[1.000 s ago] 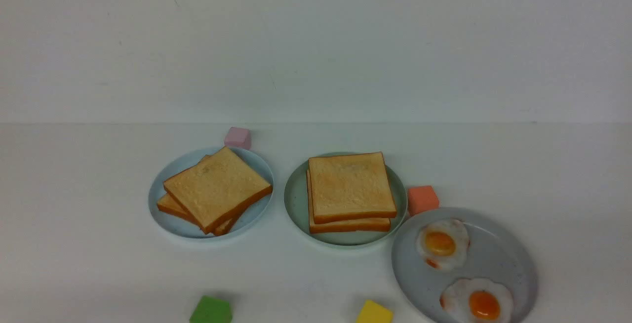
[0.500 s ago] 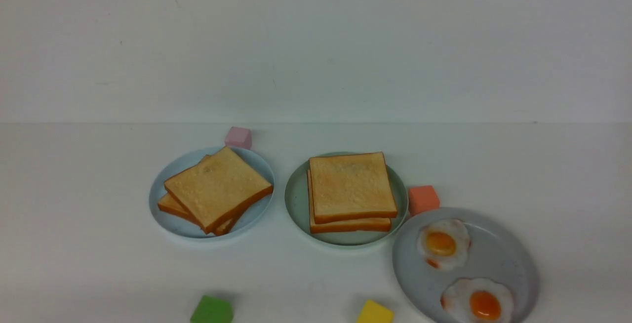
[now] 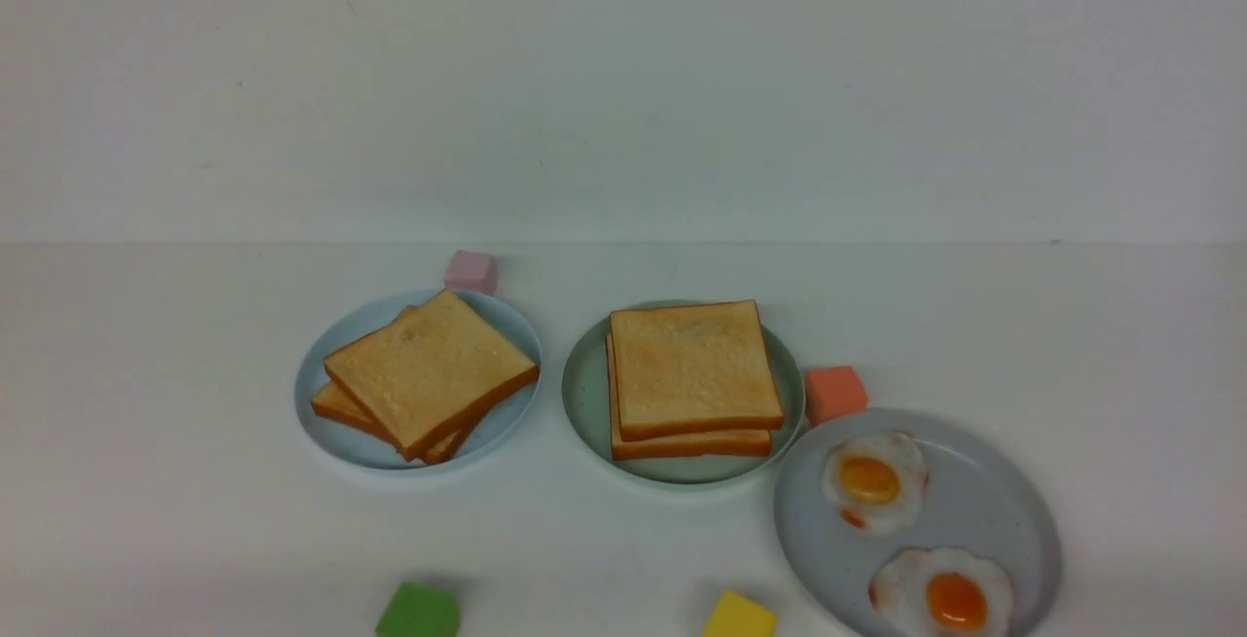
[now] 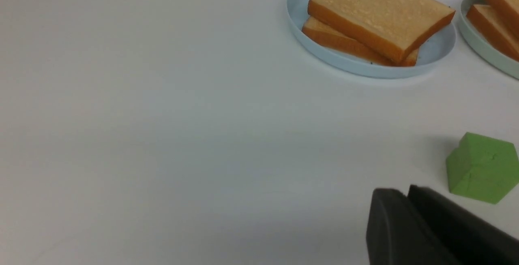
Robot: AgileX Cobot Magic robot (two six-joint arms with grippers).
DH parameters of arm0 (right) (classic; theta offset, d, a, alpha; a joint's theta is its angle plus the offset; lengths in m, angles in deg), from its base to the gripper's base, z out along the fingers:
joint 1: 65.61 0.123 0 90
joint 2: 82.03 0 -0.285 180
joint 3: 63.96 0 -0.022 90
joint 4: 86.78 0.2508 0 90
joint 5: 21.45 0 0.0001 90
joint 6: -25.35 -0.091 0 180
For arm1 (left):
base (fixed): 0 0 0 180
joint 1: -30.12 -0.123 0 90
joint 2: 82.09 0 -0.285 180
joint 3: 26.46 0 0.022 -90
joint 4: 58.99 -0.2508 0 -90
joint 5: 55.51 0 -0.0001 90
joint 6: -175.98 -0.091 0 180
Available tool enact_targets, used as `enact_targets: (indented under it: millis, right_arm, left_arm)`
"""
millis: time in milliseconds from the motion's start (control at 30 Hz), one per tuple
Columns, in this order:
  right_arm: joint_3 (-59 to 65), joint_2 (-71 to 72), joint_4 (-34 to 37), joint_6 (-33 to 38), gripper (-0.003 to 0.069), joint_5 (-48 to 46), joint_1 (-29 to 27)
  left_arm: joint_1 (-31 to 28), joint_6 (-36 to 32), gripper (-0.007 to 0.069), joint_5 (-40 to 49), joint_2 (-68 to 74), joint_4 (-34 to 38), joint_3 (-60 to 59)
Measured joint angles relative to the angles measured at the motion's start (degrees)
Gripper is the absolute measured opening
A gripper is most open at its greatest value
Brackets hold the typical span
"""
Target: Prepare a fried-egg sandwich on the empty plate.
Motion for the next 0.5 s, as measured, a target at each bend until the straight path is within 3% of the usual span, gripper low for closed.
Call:
enact_targets:
  millis: [500]
  right_arm:
    - [0.28,0.00,0.71,2.74,0.0107,1.34,-0.06]
  left_arm:
    - [0.00,0.00,0.0082,0.00,0.00,0.05,0.00]
